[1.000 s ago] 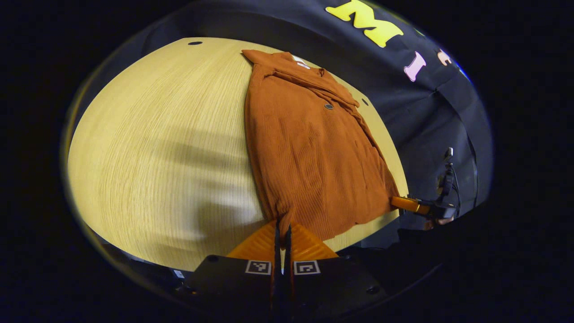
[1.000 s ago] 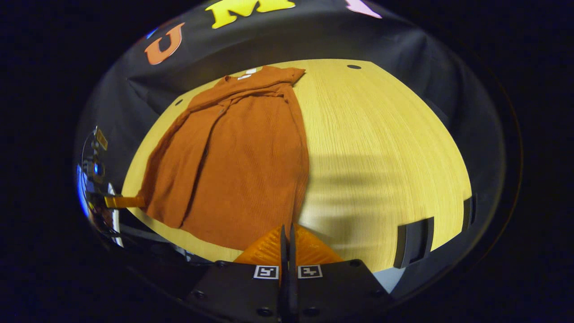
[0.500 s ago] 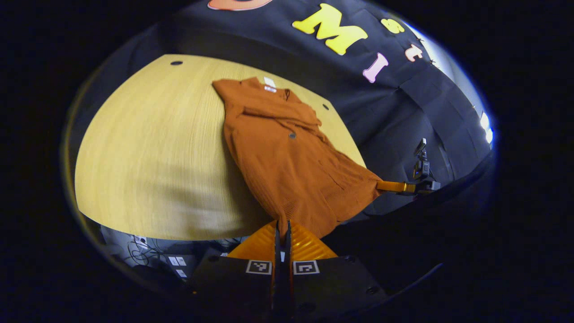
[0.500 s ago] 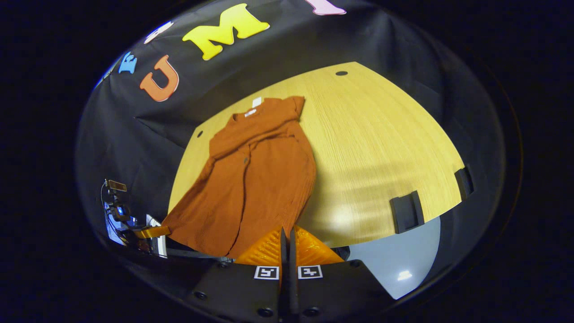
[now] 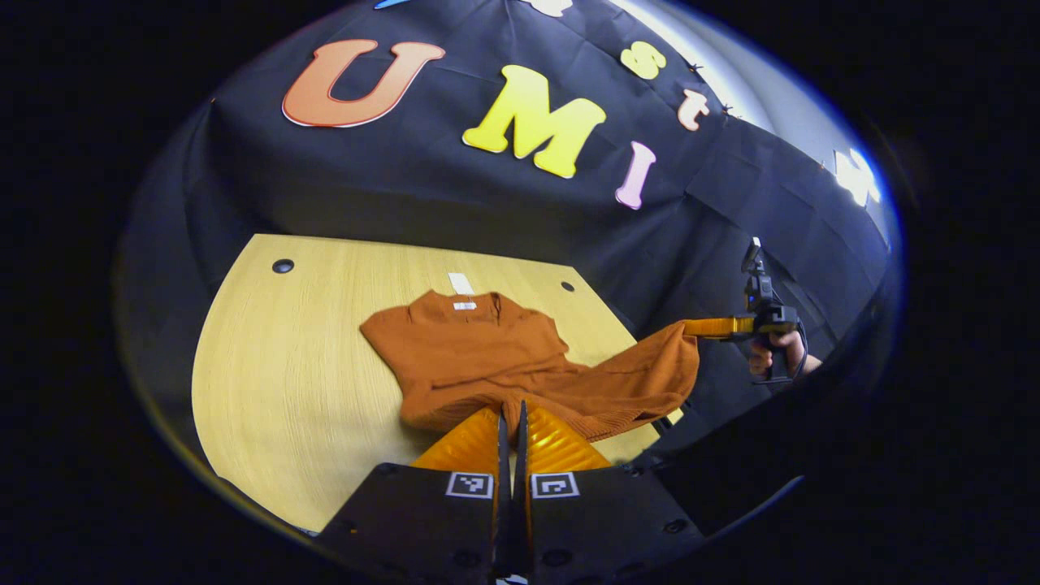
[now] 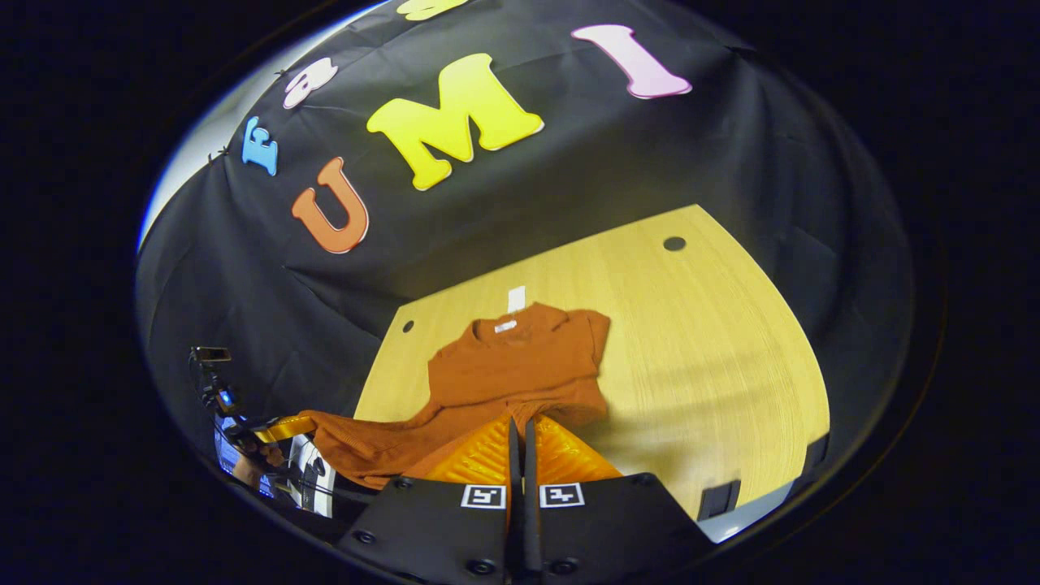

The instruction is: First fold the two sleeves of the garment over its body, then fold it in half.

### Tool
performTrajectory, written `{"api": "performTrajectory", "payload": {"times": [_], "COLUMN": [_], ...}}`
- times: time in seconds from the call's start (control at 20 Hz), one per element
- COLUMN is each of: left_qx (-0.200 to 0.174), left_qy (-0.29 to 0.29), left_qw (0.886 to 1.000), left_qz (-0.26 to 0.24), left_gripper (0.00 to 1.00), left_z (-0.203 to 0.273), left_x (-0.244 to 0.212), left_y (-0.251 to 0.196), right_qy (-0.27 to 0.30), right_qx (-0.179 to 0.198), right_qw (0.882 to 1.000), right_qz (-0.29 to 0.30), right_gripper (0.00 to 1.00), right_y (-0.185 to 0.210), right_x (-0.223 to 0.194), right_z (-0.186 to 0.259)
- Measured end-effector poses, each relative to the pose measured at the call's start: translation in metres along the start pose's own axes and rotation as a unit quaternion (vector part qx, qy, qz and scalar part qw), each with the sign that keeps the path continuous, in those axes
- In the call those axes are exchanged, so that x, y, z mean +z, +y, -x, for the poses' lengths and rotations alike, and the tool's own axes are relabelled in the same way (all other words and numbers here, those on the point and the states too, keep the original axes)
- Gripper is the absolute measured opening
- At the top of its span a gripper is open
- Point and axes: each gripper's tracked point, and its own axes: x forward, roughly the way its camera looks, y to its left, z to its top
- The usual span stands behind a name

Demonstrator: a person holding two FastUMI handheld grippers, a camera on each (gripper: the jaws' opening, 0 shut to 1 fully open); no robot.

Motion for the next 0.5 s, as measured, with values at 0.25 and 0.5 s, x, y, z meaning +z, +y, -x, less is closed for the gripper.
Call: {"api": "performTrajectory", "payload": {"times": [0.25,0.5], "left_qx": [0.036,0.082], "left_qy": [-0.013,0.01], "left_qw": [0.999,0.996], "left_qz": [-0.015,0.022], "left_gripper": [0.03,0.03], "left_z": [-0.071,-0.164], "left_x": [0.089,0.119], "left_y": [0.056,0.151], "right_qy": [-0.001,0.019], "right_qx": [0.017,-0.008], "right_qw": [0.999,0.999], "right_qz": [0.052,0.042], "right_gripper": [0.01,0.01], "right_y": [0.02,-0.04], "right_x": [0.088,0.132], "right_z": [-0.08,-0.199]}}
